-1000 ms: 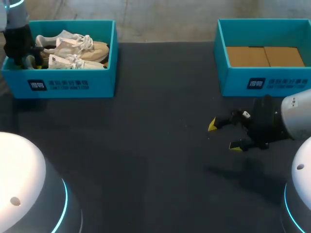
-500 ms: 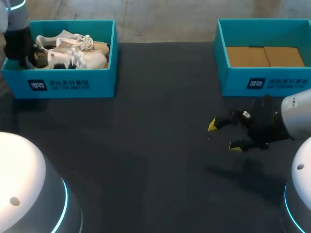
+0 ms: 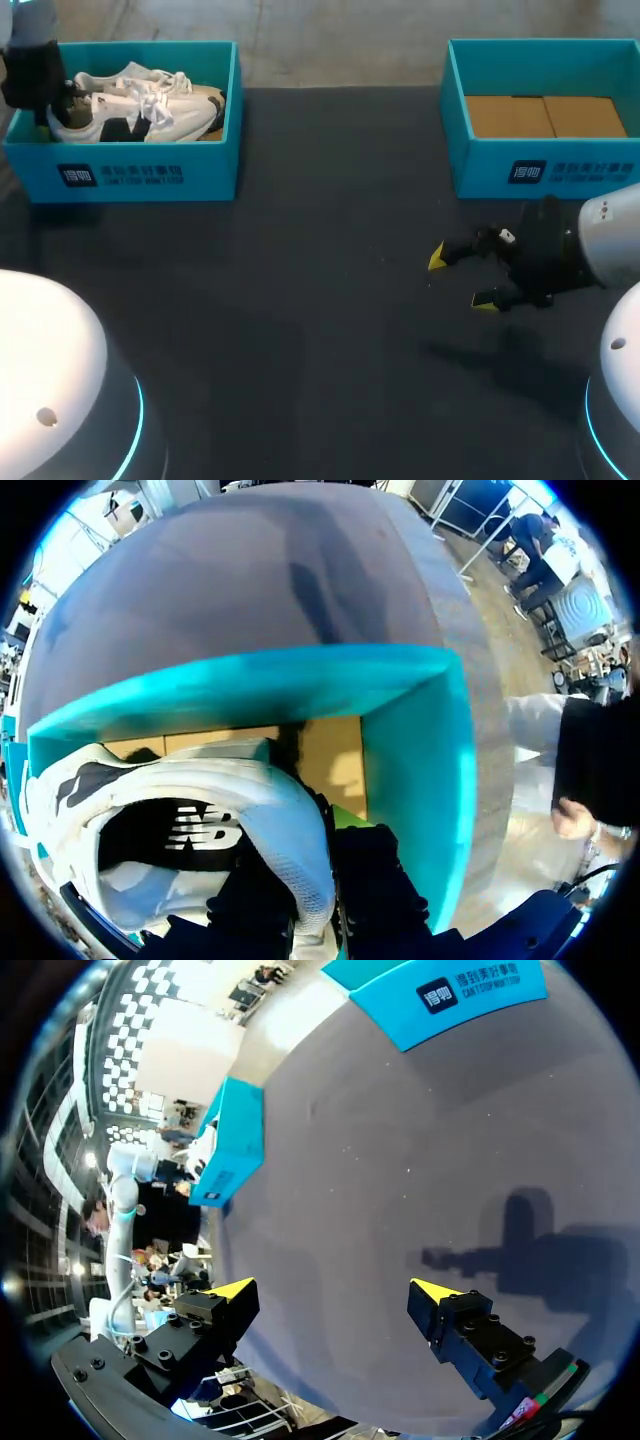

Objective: Take the shoe out of the shoebox, open the shoe tongue, remove and reinsert the insole, then place the shoe into the shoebox

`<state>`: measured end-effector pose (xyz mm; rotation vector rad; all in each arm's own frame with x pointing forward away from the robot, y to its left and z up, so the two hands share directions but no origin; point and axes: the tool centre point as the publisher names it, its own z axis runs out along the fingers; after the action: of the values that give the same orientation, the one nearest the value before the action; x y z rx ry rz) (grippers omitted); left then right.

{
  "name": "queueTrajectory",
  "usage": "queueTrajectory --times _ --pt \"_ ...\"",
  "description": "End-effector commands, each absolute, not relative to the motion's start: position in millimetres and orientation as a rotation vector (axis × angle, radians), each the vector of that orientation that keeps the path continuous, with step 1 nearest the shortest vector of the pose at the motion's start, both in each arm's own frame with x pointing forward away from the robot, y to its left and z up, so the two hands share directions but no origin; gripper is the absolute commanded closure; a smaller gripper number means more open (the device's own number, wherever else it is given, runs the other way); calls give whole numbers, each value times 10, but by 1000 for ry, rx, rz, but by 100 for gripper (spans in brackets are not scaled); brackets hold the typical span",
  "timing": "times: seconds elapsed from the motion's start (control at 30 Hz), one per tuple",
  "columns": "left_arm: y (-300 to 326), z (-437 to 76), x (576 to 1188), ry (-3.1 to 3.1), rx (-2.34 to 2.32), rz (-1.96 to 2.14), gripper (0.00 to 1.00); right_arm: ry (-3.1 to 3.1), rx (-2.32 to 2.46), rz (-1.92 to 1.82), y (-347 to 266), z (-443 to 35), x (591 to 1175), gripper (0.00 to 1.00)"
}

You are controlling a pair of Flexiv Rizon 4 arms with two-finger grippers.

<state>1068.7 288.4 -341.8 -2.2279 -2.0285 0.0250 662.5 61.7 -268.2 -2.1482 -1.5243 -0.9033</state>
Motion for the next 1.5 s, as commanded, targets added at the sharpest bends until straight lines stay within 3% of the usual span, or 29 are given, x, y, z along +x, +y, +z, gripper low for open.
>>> queueTrajectory --times 0.03,0.8,1.5 --pt "2855 -3192 10687 -2021 -2201 12 100 -1524 -2155 -901 630 -2674 6612 0" --pt "2769 -2249 10659 -1953 -2187 -66 100 -1524 -2155 -901 630 -2674 6612 0" --pt "2777 -2168 10674 -1980 -2177 -84 100 -1524 -2155 -901 630 -2674 6612 0"
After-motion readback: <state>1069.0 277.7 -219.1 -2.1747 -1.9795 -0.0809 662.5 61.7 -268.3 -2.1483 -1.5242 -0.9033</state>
